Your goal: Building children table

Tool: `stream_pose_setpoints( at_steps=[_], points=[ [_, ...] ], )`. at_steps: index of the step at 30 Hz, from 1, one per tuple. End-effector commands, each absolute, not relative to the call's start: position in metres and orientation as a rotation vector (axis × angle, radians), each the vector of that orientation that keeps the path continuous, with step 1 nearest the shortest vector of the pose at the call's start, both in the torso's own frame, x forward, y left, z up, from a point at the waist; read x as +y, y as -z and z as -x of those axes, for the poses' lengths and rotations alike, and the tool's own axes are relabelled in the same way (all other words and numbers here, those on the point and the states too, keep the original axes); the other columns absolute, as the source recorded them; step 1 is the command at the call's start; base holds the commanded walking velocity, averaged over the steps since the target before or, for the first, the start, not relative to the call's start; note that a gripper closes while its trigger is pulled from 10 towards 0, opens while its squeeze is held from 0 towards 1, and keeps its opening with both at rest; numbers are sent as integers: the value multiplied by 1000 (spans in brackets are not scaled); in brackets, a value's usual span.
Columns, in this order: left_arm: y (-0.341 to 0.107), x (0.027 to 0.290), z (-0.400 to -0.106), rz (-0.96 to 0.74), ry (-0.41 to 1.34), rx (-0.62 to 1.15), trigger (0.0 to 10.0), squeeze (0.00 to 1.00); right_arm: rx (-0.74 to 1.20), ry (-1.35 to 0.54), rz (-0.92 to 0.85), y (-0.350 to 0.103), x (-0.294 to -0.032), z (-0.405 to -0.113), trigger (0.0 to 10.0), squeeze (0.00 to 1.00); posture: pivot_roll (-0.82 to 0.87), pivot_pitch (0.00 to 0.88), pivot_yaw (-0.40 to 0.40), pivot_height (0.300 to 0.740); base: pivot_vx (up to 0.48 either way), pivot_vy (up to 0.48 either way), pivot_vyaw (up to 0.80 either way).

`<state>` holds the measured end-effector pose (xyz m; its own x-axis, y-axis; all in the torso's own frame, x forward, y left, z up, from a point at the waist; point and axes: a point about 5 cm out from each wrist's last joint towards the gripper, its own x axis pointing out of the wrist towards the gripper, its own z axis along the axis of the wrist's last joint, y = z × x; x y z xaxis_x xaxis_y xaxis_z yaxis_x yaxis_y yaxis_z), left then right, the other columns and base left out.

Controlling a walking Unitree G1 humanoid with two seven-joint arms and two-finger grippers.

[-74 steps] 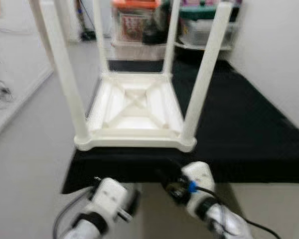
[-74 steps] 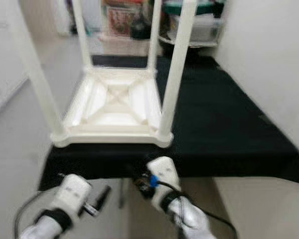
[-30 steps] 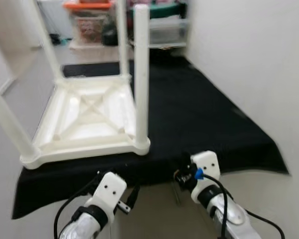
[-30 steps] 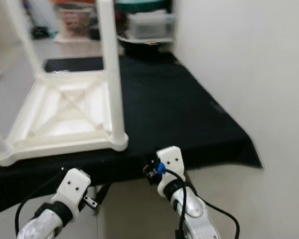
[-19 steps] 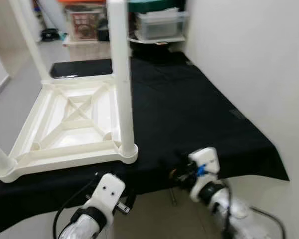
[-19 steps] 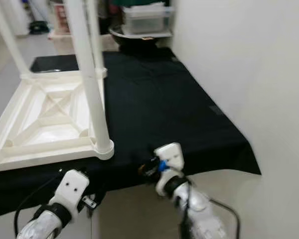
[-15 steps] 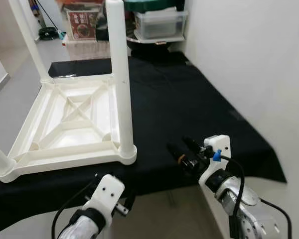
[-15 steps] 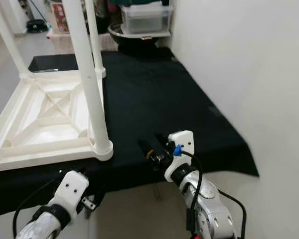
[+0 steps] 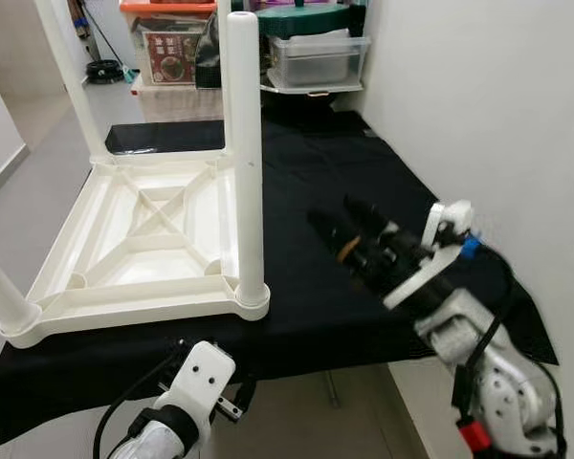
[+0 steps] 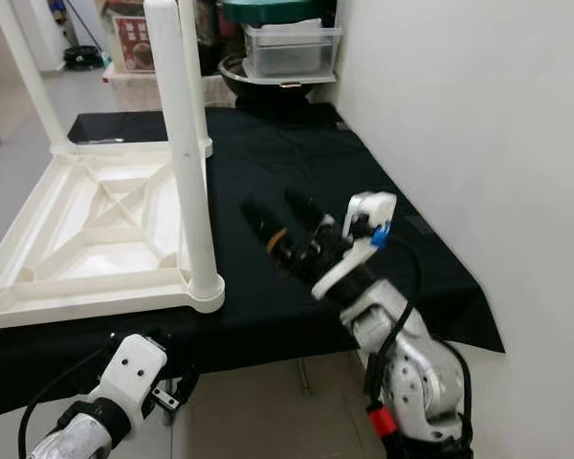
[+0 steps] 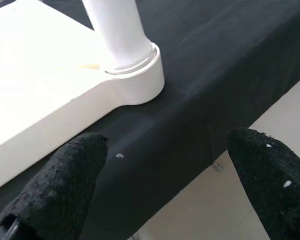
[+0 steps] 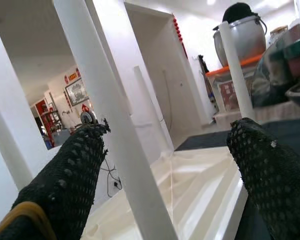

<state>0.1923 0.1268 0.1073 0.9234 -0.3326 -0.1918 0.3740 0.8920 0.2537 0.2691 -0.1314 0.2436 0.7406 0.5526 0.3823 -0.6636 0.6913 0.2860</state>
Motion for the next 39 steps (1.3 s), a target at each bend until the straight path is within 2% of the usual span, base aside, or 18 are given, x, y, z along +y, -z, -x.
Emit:
stream_pose_setpoints(
  at_steps=[1,2,4,7,11,14,18,22,27,39],
  points=[
    [-104,128,-191,-291,377,164,10000,0,-303,-573,-386,-251,-137,-278,10000,0,59,12,-48,740,0,0,0],
    [-104,128,-191,-291,377,164,10000,0,-303,-573,-386,-251,-137,-278,10000,0,59,12,-48,740,0,0,0],
    [-105,128,-191,-292,377,163,10000,0,-390,-433,-327,-277,-139,-291,10000,0,59,17,-47,740,0,0,0],
    [-105,128,-191,-293,376,164,10000,0,-431,-402,-323,-290,-138,-294,10000,0,62,17,-49,740,0,0,0],
    [-105,128,-191,-292,375,164,10000,0,-461,-407,-324,-299,-134,-294,10000,0,58,20,-47,740,0,0,0],
    [-105,127,-190,-289,377,163,10000,0,-504,-504,-341,-312,-121,-288,10000,0,60,23,-50,740,0,0,0],
    [-105,127,-190,-285,377,164,10000,0,-534,-531,-339,-323,-108,-291,10000,0,60,26,-51,740,0,0,0],
    [-105,126,-190,-285,381,164,10000,0,-545,-495,-331,-325,-107,-297,10000,0,65,26,-57,740,0,0,0],
    [-105,126,-190,-284,375,165,10000,0,-540,-461,-320,-324,-105,-302,10000,0,65,27,-63,740,0,0,800],
    [-103,125,-188,-278,376,172,10000,0,-542,-395,-364,-328,-115,-305,10000,0,60,2,-64,740,0,0,0]
  ],
)
